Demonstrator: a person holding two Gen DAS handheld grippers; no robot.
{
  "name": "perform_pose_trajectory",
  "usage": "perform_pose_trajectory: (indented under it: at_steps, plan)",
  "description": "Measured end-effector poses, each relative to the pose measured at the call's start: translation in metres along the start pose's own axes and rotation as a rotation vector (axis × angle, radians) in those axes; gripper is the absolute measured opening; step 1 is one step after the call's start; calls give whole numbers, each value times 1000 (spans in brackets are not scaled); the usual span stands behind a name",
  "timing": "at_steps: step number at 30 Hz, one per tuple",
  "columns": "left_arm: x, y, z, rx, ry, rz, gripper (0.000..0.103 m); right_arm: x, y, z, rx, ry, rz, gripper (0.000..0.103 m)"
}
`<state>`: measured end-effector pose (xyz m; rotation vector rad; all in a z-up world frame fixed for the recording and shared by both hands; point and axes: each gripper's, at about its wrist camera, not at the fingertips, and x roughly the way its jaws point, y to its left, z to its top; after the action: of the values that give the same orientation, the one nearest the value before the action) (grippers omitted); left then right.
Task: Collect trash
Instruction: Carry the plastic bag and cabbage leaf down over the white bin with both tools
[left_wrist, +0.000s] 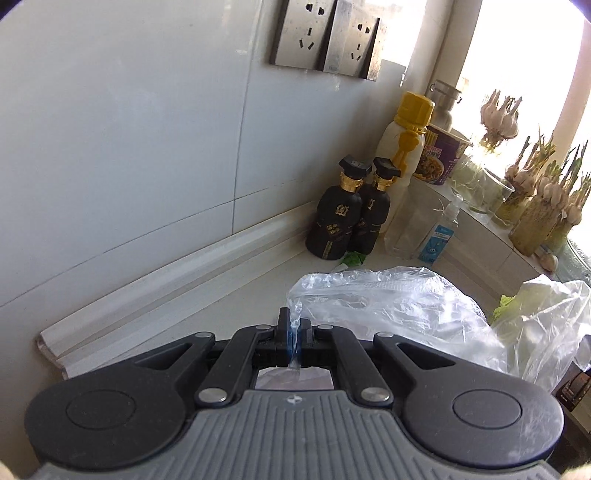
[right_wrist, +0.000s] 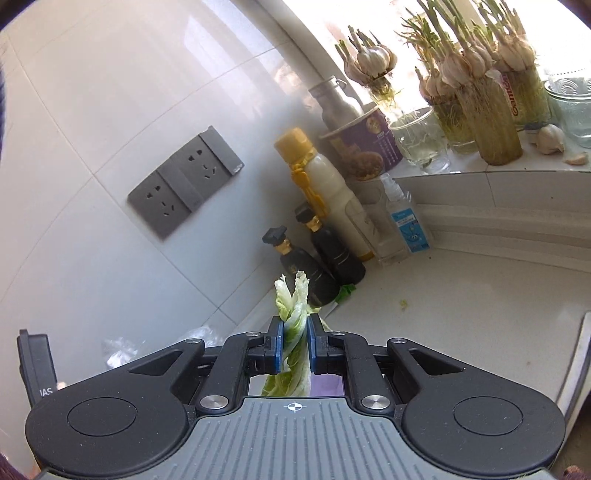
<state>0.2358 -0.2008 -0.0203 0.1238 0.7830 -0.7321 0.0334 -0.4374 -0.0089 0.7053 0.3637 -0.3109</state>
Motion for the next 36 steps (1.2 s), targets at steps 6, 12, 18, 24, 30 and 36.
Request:
perform_pose_trajectory:
  at_steps: [6, 12, 18, 24, 30, 36]
  plan:
    - [-25, 25, -36, -59, 20, 0, 2, -21, 3, -20, 9, 30, 15, 13]
    - [-46, 52, -79, -163, 43, 6, 2, -35, 12, -44, 15, 82, 38, 13]
    - [-67, 81, -121, -299, 62, 12, 2, -40, 27, -66, 18, 137, 79, 13]
    - [-87, 108, -158, -397, 69, 36, 2, -42, 53, -91, -11, 197, 133, 13]
    - [-106, 137, -195, -495, 80, 68, 2, -37, 80, -118, -43, 278, 191, 13]
    - [-120, 164, -232, -586, 96, 113, 2, -28, 103, -149, -100, 368, 225, 13]
